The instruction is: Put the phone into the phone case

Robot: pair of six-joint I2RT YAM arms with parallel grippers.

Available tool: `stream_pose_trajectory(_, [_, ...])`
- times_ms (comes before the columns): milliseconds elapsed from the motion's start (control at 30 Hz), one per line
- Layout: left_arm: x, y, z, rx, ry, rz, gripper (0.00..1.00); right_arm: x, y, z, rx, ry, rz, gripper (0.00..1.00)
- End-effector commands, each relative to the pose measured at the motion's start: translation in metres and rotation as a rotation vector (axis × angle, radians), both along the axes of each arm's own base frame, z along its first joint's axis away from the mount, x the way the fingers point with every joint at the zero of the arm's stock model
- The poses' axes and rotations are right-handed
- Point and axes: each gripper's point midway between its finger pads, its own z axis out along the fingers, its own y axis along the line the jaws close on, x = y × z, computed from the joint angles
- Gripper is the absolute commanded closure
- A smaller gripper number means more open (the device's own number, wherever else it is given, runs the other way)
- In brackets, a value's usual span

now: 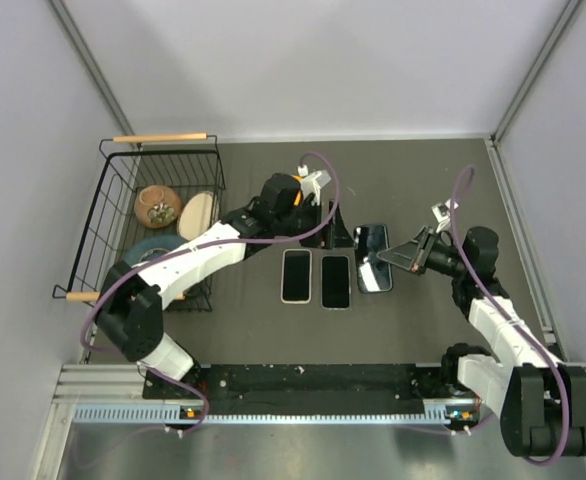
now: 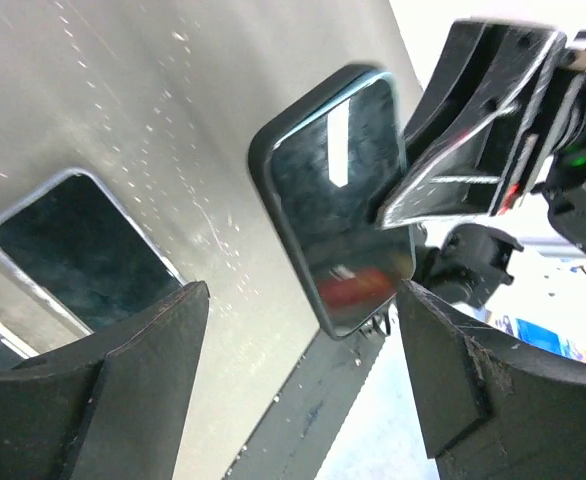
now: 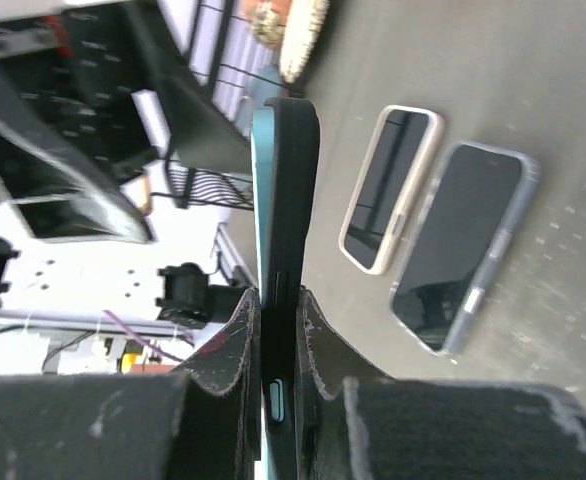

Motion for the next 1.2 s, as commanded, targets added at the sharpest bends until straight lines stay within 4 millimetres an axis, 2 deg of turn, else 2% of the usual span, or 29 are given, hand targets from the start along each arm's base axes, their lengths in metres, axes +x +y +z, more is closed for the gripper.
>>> stream_pose_trajectory(0, [-0.03, -0.01, 0.011, -0.129, 0.023, -0.133, 0.19, -0.02, 0.009, 0.063, 0.102, -0.178, 0.104, 1.0])
stream_pose_trajectory(100, [-0.036, -0.015, 0.02, -0.202, 0.037, -0.16, 0.19, -0.028, 0.012, 0.074, 0.124, -0.2, 0.124, 1.0])
stream_pose_trajectory(133, [-0.04, -0.02, 0.033, -0.263, 0.015, -0.202, 0.19, -0.032, 0.013, 0.077, 0.144, -0.188, 0.132, 1.0])
stream_pose_trajectory(167, [-0.043, -0.022, 0.037, -0.293, 0.046, -0.214, 0.19, -0.037, 0.016, 0.081, 0.153, -0.22, 0.152, 1.0])
stream_pose_trajectory(267, [-0.048, -0.027, 0.051, -0.369, 0.058, -0.261, 0.22, -0.042, 0.02, 0.08, 0.173, -0.195, 0.172, 1.0])
stream_pose_trajectory(367, [-0.05, -0.029, 0.052, -0.394, 0.074, -0.276, 0.29, -0.043, 0.021, 0.076, 0.178, -0.183, 0.167, 0.99])
stream_pose_trajectory(400, [-0.05, -0.031, 0.049, -0.395, 0.083, -0.28, 0.33, -0.042, 0.021, 0.075, 0.179, -0.18, 0.165, 0.99])
stream_pose_trajectory(433, [-0.051, -0.031, 0.045, -0.398, 0.093, -0.283, 0.43, -0.042, 0.021, 0.074, 0.179, -0.174, 0.163, 0.99])
stream_pose_trajectory(500, [-0.054, -0.032, 0.047, -0.428, 0.099, -0.3, 0.57, -0.043, 0.021, 0.07, 0.179, -0.164, 0.165, 0.96])
stream_pose_trajectory(533, [-0.054, -0.031, 0.043, -0.426, 0.106, -0.298, 0.68, -0.043, 0.021, 0.069, 0.177, -0.161, 0.165, 0.94])
stream_pose_trajectory(667, [-0.053, -0.032, 0.04, -0.425, 0.106, -0.3, 0.88, -0.046, 0.022, 0.062, 0.169, -0.149, 0.185, 0.84])
stream_pose_trajectory(700, [-0.053, -0.032, 0.041, -0.427, 0.103, -0.301, 0.91, -0.047, 0.021, 0.061, 0.167, -0.149, 0.187, 0.78])
stream_pose_trajectory(767, [-0.051, -0.032, 0.041, -0.429, 0.098, -0.3, 0.96, -0.051, 0.022, 0.058, 0.164, -0.153, 0.204, 0.73])
stream_pose_trajectory(800, [-0.05, -0.032, 0.042, -0.43, 0.099, -0.302, 0.98, -0.054, 0.022, 0.055, 0.162, -0.152, 0.211, 0.68])
stream_pose_trajectory(933, [-0.04, -0.029, 0.045, -0.44, 0.089, -0.28, 1.0, -0.07, 0.023, 0.037, 0.156, -0.135, 0.254, 0.59])
stream_pose_trajectory(1167, [-0.024, -0.025, 0.044, -0.452, 0.094, -0.235, 1.0, -0.08, 0.022, 0.015, 0.133, -0.096, 0.253, 0.6])
